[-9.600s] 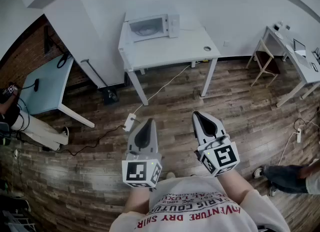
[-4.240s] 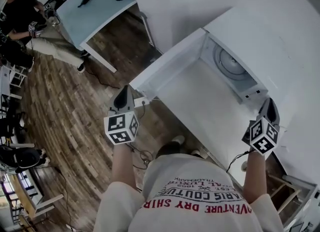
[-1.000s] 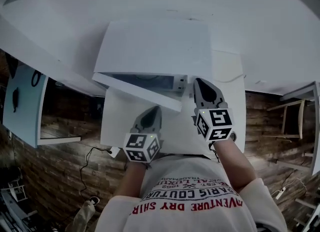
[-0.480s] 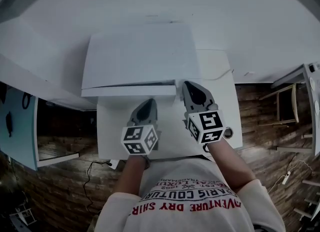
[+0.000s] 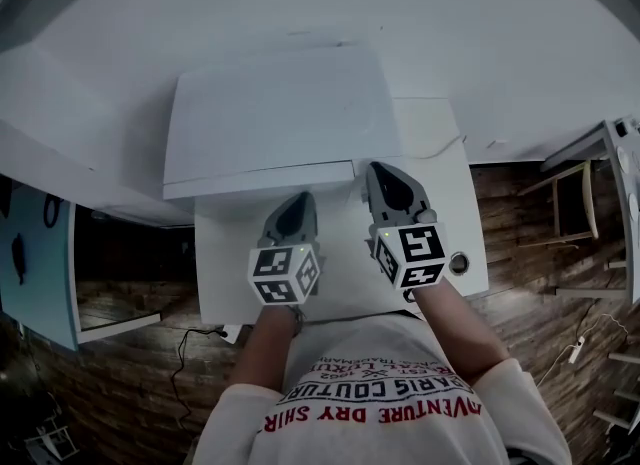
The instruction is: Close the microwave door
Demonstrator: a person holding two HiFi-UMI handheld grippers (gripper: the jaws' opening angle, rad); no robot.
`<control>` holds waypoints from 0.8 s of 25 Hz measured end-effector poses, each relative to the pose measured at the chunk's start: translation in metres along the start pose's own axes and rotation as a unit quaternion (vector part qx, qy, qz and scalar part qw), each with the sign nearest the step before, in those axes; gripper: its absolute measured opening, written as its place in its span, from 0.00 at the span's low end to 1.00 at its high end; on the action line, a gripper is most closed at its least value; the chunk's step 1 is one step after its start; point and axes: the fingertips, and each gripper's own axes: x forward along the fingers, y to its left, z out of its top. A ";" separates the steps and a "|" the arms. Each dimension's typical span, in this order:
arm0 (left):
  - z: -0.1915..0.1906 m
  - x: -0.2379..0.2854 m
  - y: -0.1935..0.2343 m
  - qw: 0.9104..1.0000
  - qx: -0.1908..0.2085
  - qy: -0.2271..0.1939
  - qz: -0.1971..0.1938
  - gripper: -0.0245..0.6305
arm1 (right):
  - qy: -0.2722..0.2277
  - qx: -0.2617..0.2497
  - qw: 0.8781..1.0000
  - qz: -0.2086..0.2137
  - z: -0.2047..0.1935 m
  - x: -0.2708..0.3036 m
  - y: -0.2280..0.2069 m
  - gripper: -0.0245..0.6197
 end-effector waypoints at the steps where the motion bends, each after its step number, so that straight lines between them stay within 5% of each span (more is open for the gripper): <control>1: 0.001 0.002 0.001 1.000 -0.004 0.001 0.002 0.04 | 0.000 0.000 1.000 0.000 0.000 0.000 0.000 0.06; 10: 0.001 0.004 0.001 0.999 -0.029 0.011 -0.011 0.04 | -0.004 0.003 1.000 -0.002 0.000 0.001 -0.001 0.06; 20: 0.048 -0.039 -0.026 0.997 0.037 -0.063 -0.017 0.04 | -0.034 0.065 0.997 -0.015 0.005 -0.032 -0.012 0.06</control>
